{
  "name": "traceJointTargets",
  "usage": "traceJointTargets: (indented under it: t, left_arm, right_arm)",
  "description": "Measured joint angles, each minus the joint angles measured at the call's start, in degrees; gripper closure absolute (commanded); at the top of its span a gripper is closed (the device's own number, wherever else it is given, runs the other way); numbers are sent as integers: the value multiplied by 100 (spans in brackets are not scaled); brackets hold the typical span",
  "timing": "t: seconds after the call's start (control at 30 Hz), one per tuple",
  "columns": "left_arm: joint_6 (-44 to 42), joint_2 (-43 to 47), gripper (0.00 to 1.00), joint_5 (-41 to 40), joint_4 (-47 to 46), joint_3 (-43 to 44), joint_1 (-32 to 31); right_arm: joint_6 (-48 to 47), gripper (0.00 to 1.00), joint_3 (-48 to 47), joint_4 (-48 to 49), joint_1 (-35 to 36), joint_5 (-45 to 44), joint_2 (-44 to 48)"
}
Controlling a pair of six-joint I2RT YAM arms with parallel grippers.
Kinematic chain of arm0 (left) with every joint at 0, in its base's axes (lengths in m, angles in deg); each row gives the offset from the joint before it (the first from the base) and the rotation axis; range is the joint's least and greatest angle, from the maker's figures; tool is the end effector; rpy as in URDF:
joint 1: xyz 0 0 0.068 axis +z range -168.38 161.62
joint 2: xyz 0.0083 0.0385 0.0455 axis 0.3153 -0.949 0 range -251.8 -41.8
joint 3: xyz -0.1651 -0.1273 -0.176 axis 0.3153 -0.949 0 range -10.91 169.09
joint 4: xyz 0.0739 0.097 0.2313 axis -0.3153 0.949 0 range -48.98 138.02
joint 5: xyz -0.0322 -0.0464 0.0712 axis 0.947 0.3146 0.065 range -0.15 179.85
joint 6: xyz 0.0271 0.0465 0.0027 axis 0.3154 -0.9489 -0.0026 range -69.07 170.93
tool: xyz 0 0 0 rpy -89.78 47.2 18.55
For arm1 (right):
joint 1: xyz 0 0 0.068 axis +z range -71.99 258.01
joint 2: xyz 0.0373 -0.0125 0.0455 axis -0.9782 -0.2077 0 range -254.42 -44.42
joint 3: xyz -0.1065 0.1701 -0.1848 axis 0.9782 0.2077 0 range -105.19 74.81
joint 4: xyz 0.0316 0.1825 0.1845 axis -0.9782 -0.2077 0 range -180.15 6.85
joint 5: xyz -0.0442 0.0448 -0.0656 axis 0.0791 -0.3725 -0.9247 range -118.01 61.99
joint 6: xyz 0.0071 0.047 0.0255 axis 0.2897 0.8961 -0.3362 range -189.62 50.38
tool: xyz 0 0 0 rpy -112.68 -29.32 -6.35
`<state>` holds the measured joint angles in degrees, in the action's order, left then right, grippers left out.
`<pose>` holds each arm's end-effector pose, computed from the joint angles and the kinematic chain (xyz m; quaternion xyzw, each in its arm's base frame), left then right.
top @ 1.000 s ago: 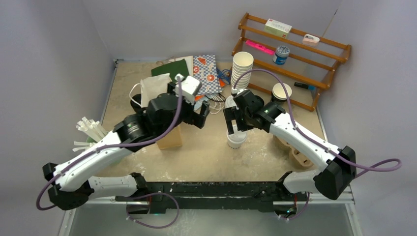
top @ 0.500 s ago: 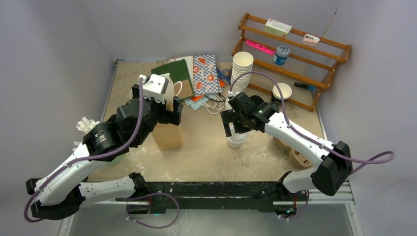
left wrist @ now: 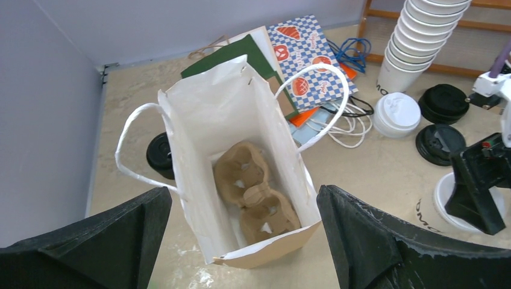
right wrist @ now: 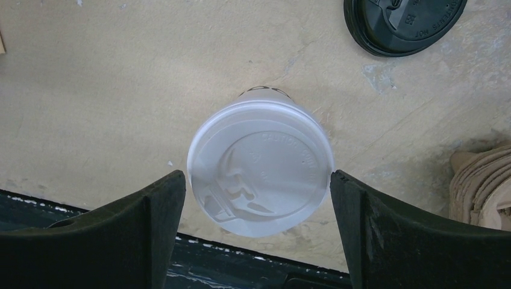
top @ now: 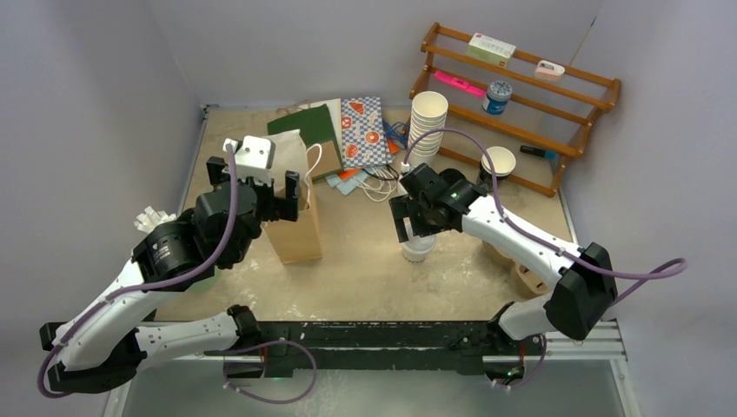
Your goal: Pack the takeout coffee
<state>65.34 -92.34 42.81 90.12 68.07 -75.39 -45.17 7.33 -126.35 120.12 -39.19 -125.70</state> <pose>0.0932 -0.0957 0.4521 0.0624 0.7851 -0.0379 0.6151 0.2209 0.1902 0.2829 -0.1191 0.9472 0.0770 0.2876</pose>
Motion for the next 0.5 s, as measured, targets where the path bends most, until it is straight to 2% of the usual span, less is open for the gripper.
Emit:
traceJointTargets:
  t: [0.3,0.5]
  left_arm:
    - [33,85,0,-538,313,35,0]
    - [157,195,0,-723,420,33,0]
  right_arm:
    - [-2,8,11,4,0,17,-15]
    - [-2,18,44,46,0,26,-92]
